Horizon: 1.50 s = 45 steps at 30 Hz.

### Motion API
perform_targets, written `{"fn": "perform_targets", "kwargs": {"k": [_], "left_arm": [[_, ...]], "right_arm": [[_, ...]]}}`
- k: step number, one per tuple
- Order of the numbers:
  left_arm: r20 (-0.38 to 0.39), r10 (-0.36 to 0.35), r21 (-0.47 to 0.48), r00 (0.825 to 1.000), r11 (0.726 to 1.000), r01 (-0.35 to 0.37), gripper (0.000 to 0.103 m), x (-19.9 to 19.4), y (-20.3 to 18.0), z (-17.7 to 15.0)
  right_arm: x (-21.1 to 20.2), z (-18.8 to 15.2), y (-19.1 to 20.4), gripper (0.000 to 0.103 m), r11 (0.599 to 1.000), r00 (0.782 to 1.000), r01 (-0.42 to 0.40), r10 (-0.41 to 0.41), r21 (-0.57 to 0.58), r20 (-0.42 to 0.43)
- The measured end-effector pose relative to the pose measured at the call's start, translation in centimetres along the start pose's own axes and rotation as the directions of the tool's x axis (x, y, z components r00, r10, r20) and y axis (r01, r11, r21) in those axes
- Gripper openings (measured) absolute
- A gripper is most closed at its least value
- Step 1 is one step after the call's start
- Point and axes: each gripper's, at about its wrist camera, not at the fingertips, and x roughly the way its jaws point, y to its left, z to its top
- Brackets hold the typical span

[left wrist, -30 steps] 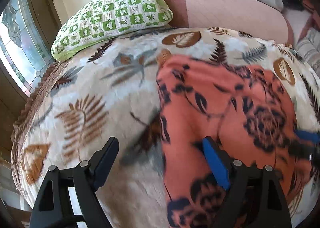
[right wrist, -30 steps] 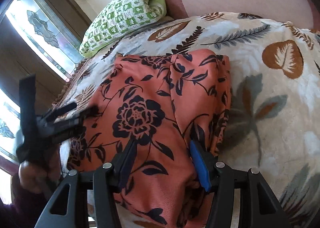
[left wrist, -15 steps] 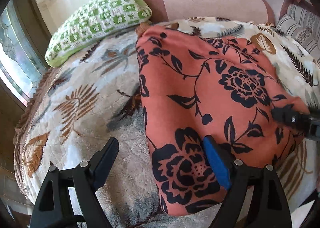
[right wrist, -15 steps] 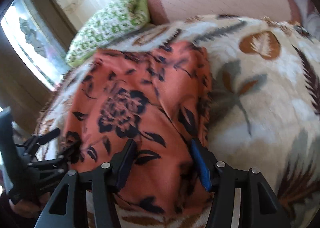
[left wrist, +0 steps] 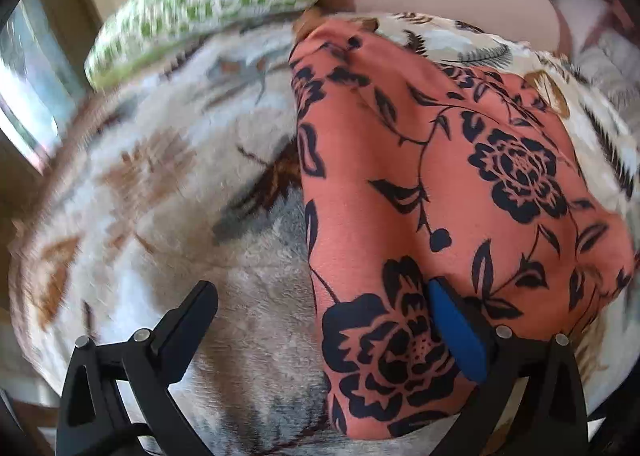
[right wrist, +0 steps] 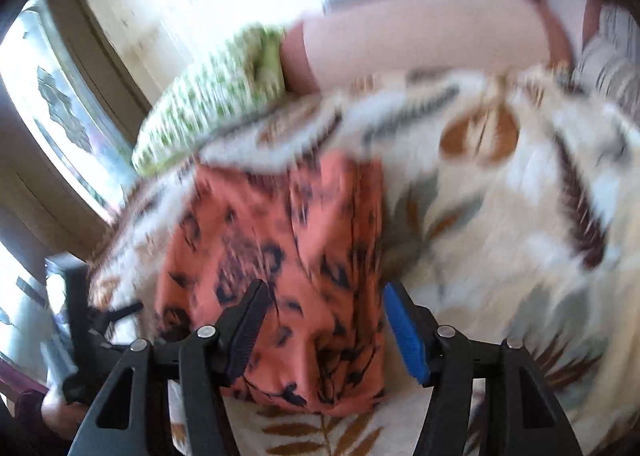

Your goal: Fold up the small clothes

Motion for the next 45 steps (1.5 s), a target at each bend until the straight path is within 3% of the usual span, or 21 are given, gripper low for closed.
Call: {"fn": "perform_targets", "kwargs": {"k": [4,7,11,16,19,23,27,34,40,45], "left_arm": [[-0.024,-0.025,-0.026,0.999,0.999,0.024,0.103,0.1,0.4,0.1],[0.005,0.028,-0.013,1.000,1.000,-0.028,0.103,-0.3,-0.2,-0.3],[0.029,0.092,-0.008,0.995,0.996,-0.092,0.103,-0.6,-0.9,-0.4],[0.025,0.119,-0.049,0.993,0.992,-0.118,0.103,-1.3,-0.9,-0.3],[0.029,0.111,-0.103,0.993,0.989,-0.108,0.103,-2.3,-0.4,-0.5],[0.048,0.126,-0.137,0.991,0.983,-0.119,0.103,-4.3,0.4,-0.4],[0.147,0.177,-0.162,0.973,0.975,-0.153,0.103,-8.3,1.3,0.1],[0.311,0.218,-0.206,0.925,0.966,-0.159,0.103,-15.5,2.4,1.8],[0.343,0.188,-0.202,0.920,0.972,-0.124,0.103,-18.6,1.9,1.9],[0.403,0.211,-0.138,0.890,0.976,-0.169,0.103,-20.8,0.5,1.3]], "right_arm": [[-1.0,1.6,0.4,0.065,0.991,0.989,-0.135,0.134,0.017,0.056],[1.5,1.2,0.4,0.065,0.969,0.971,-0.238,0.239,0.064,-0.006],[6.7,-1.3,-1.3,0.059,0.958,0.941,-0.216,0.255,0.187,-0.224],[6.2,-1.0,-2.1,0.058,0.948,0.934,-0.224,0.276,0.228,-0.227],[5.0,-0.7,-2.2,0.058,0.950,0.944,-0.222,0.266,0.220,-0.197],[1.2,-0.3,-0.9,0.061,0.974,0.972,-0.203,0.213,0.102,-0.096],[-1.2,0.4,-0.9,0.070,0.977,0.980,-0.198,0.196,0.074,0.041],[-3.0,0.9,-0.5,0.071,0.980,0.975,-0.193,0.186,0.050,0.120],[-4.5,0.8,0.0,0.074,0.986,0.971,-0.169,0.165,0.009,0.174],[-5.9,0.9,-0.4,0.074,0.984,0.965,-0.174,0.163,0.039,0.207]]}}
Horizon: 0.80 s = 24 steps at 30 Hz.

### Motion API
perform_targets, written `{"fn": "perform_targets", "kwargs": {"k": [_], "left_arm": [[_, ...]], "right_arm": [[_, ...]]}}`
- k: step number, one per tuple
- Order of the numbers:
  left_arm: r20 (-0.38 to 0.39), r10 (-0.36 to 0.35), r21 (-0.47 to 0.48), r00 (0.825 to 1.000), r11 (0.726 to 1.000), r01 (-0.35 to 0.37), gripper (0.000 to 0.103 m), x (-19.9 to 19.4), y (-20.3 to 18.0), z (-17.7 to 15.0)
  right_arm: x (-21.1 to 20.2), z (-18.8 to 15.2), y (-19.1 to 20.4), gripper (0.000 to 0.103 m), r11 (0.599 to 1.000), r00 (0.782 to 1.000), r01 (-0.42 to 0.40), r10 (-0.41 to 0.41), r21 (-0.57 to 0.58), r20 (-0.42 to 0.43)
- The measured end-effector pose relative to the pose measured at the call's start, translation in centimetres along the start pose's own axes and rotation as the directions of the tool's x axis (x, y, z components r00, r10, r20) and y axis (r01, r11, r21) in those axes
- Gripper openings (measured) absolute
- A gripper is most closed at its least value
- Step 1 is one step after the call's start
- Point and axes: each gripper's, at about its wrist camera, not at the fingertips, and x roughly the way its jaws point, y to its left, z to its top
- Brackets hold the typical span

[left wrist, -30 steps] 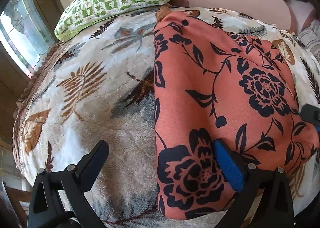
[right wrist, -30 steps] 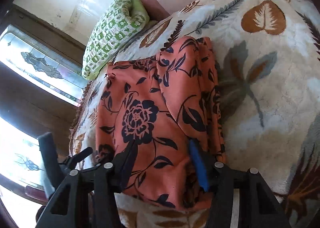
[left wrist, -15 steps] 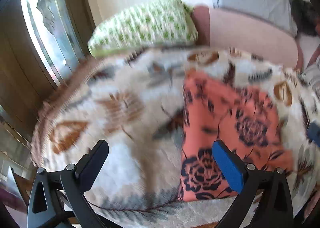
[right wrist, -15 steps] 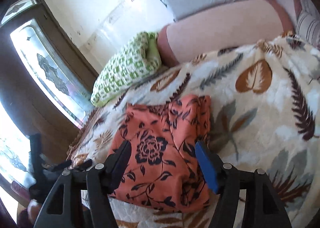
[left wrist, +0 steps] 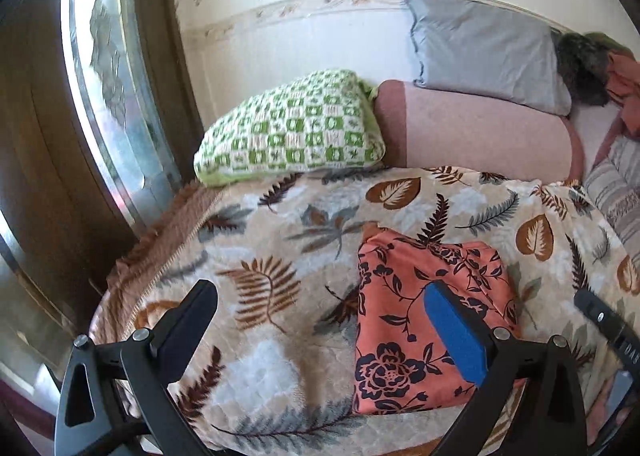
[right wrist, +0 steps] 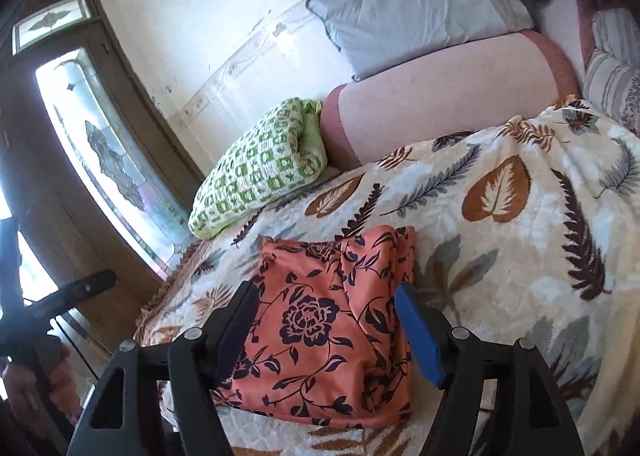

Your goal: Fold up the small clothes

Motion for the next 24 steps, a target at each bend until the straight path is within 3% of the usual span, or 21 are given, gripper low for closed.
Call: {"fn": "perform_targets", "kwargs": {"k": [5,12,18,24], "left_arm": [[0.062,0.017,0.060,0.998,0.998,-0.020,0.103,-1.8,-0.6,-0.2],[0.098,-0.040,0.072,0.994,0.997,0.033,0.103,-3.4,-0.5,-0.4],[0.090,-0.035,0.062,0.995,0.998,0.029,0.103,-3.1,0.8,-1.1],[0.032,-0.001,-0.001,0.999,1.000,0.001,0.103,-1.1,3.4,-1.7]], "right_arm": [[-2.2,0.3,0.7,0.075,0.998,0.998,0.059,-0.059,-0.018,0.032],[-5.0,0.1,3.2,0.076,0.986,0.991,0.127,-0.120,-0.113,0.060],[-5.7,-0.5,6.4,0.076,0.976,0.993,0.118,-0.113,-0.183,0.035],[-5.4,-1.0,8.9,0.076,0.969,0.992,0.123,-0.126,-0.214,0.003]]}}
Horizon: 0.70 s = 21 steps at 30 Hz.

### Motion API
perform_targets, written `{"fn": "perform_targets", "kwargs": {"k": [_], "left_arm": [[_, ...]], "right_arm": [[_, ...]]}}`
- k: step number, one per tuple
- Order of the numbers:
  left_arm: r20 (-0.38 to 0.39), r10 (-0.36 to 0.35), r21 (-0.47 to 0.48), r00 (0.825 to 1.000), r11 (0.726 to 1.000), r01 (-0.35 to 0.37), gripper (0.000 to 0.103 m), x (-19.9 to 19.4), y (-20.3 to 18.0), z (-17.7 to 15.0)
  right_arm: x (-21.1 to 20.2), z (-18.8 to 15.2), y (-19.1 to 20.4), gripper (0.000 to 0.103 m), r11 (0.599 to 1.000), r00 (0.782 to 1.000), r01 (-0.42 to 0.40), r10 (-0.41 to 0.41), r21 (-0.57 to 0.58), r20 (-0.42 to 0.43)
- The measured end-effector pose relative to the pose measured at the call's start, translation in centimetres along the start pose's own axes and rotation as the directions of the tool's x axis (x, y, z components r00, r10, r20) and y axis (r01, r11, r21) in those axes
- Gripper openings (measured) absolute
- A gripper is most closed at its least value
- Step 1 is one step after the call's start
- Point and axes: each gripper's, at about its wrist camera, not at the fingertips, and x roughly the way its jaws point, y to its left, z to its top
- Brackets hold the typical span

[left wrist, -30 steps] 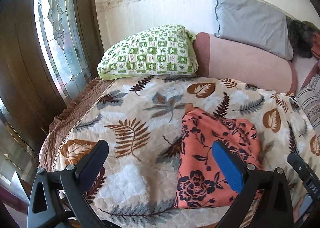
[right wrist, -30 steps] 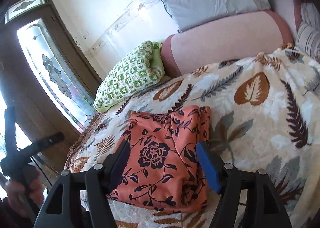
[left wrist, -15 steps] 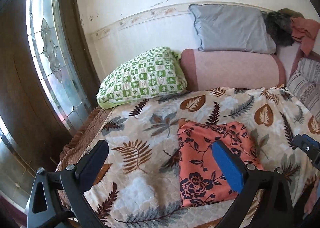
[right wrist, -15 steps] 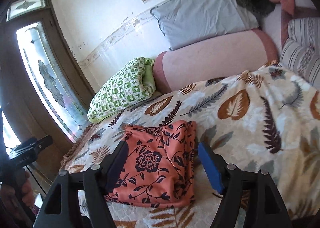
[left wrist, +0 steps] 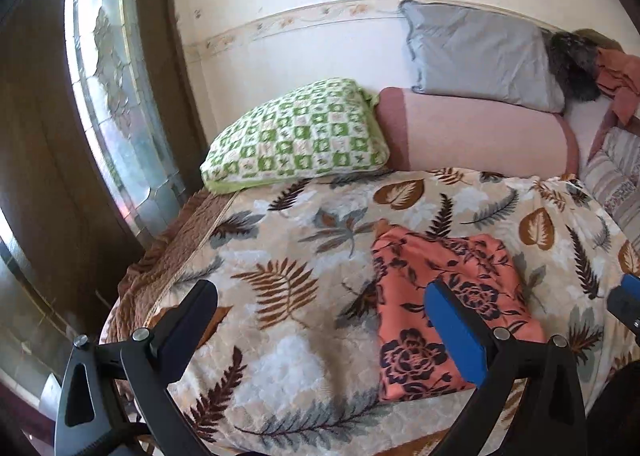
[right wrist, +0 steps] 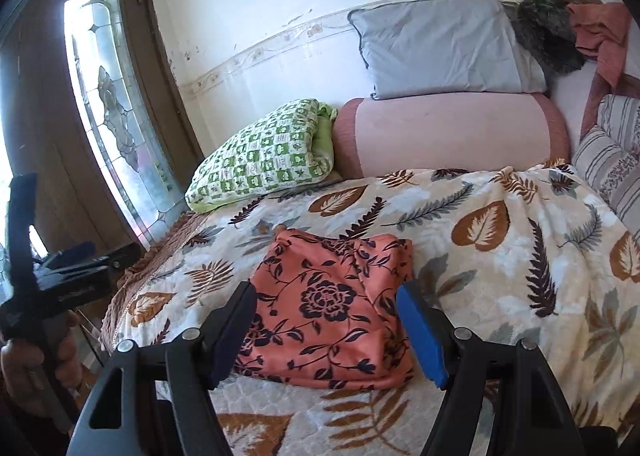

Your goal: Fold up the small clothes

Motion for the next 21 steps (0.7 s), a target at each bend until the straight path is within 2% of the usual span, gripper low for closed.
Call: {"fn": "perform_targets", "kwargs": {"k": [11,21], "left_arm": [[-0.014,0.054,-0.036,0.998,0.998,-0.054,0.103,0.5,1.6,-0.1],[-0.011,0.057,-0.054,0.998,0.997,-0.057,0.103,0.1,1.3,0.1]], "right_arm": [[1.2,-0.5,1.5,0.076,1.000,0.999,-0.006,0.005,-0.009,-0.042],[2.4,-1.0,1.1,0.076,0.999,0.996,0.014,-0.009,0.050,-0.088]]}}
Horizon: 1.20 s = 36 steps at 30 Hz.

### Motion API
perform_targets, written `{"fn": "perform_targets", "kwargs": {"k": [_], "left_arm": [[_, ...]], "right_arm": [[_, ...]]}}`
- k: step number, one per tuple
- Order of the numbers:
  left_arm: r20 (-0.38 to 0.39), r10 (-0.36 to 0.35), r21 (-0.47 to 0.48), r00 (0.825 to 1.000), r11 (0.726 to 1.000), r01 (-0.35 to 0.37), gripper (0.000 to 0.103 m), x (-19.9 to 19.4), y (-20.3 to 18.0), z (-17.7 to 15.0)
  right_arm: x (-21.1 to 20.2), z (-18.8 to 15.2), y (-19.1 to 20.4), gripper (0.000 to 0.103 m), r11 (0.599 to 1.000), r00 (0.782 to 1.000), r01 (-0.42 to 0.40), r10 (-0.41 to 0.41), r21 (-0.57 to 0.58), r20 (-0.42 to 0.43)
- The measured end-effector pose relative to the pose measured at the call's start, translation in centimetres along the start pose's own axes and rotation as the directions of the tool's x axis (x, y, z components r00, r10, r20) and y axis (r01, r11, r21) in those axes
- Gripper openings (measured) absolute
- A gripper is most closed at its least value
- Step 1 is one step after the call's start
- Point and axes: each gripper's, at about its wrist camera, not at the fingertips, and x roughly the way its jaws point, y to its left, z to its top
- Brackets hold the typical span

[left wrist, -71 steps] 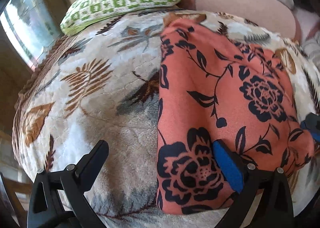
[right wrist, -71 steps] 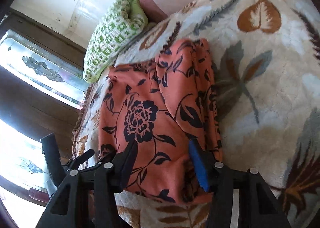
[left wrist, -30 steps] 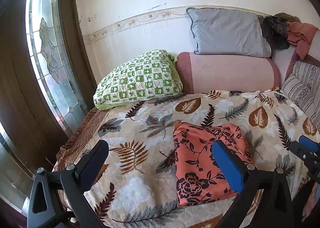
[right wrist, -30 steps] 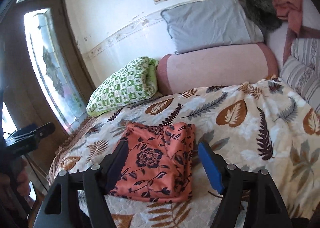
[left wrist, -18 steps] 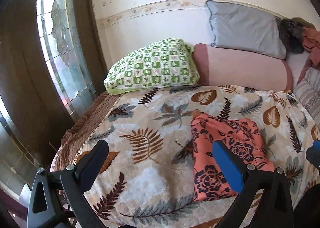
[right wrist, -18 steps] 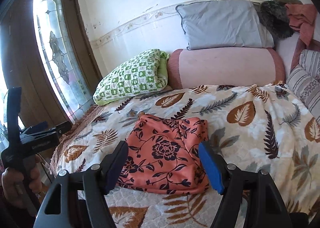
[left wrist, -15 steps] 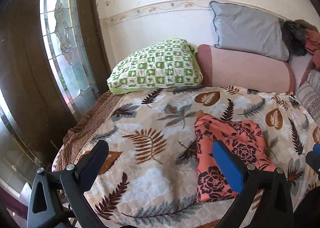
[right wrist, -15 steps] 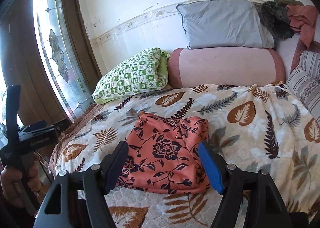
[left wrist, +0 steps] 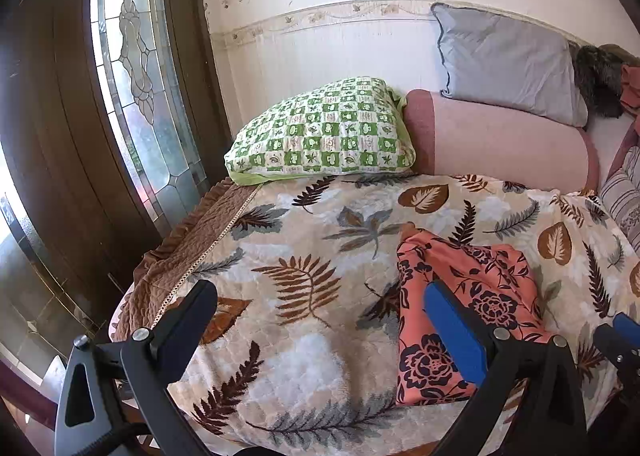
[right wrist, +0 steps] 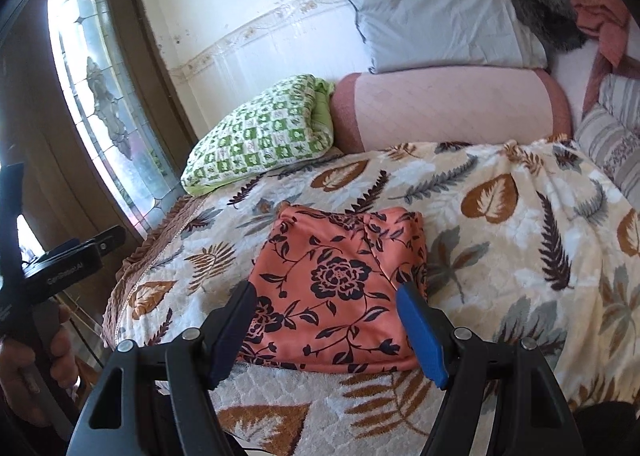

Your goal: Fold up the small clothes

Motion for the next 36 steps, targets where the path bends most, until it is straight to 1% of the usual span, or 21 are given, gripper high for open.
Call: {"fn": "perform_targets", "kwargs": {"k": [7,12,14,23,25,28,36], "left_arm": [[0.023,0.013,0.009,1.000,1.000,-0.013,0.103,-0.9,-0.7,0.0],[0.009,0.024,0.044,1.000,0.999,-0.024,0.103,-0.8,-1.6,-0.3],[0.000,0.019,0.060,1.000,0.998,-0.018,0.103,-0.8,-1.9,-0.5],[0.007,-0.006,0.066,1.000,0.998,0.005,0.103,-1.5,-2.3,-0.3],[0.003,-0.008,0.062,1.000,0.998,0.008,0.103,-1.6,-2.3,-0.3],[-0.013,-0.028,0.059,1.000,0.998,0.029,0.103,-1.4,-2.2,-0.3],[-0.014,-0.036,0.050,0.999,0.998,0.037,0.103,-1.3,-2.1,-0.3]], "right_arm": [[0.9,-0.1,-0.2,0.076,0.999,0.999,0.000,0.002,0.037,-0.036],[1.2,-0.4,0.4,0.076,0.999,0.998,0.023,-0.021,0.034,-0.055],[1.2,-0.3,0.4,0.076,0.999,0.998,0.027,-0.025,0.038,-0.059],[0.8,0.1,0.6,0.076,0.999,0.998,0.034,-0.032,0.039,-0.047],[0.8,0.2,0.7,0.076,0.999,0.999,0.034,-0.033,0.036,-0.043],[0.7,0.3,0.9,0.076,0.999,0.999,0.037,-0.036,0.035,-0.037],[0.7,0.6,1.3,0.076,0.998,0.998,0.050,-0.048,0.042,-0.035]]}}
